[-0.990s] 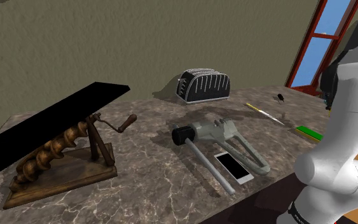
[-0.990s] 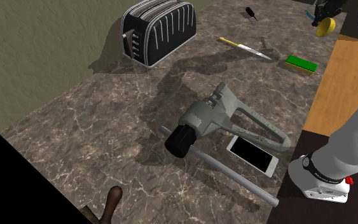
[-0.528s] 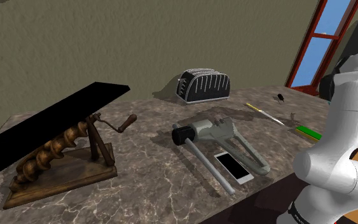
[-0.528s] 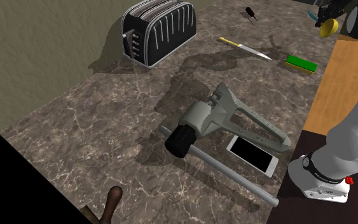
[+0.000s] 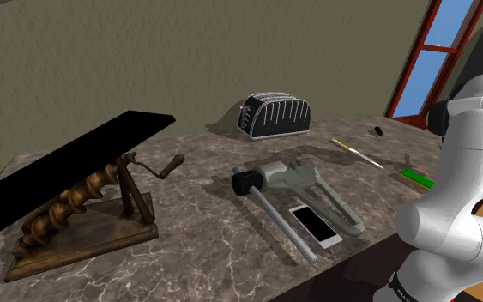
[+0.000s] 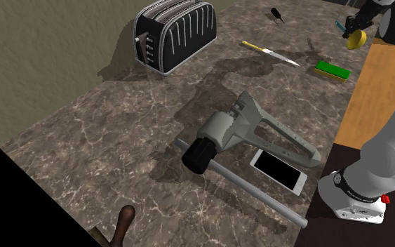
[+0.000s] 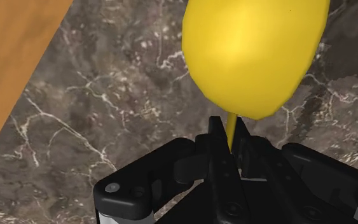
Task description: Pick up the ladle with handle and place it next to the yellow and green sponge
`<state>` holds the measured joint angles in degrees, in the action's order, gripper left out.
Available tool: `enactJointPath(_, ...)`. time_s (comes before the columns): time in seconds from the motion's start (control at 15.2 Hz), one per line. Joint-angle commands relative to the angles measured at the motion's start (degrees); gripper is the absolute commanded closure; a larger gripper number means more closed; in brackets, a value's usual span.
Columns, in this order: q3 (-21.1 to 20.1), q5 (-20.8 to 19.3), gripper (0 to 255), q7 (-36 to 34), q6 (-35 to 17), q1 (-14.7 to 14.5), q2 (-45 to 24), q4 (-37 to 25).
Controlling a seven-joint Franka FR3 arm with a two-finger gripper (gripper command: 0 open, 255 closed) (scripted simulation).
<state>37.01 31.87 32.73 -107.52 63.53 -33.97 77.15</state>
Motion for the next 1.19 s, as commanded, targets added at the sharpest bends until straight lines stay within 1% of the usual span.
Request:
enactJointPath(0.0,-0.18,0.32,255,0.39,-1.4,-0.22,-0.29,1.19)
enactJointPath(0.59,-1.15,2.01,255,2.37,-6.67,-0.45,-2.09,5.24)
enactJointPath(1.06,-1.14,2.01,255,2.37,-6.67,-0.45,-2.09,5.24)
enactJointPath(1.12,-1.12,2.0,0,2.39,-6.71,-0.49,-2.01,5.37)
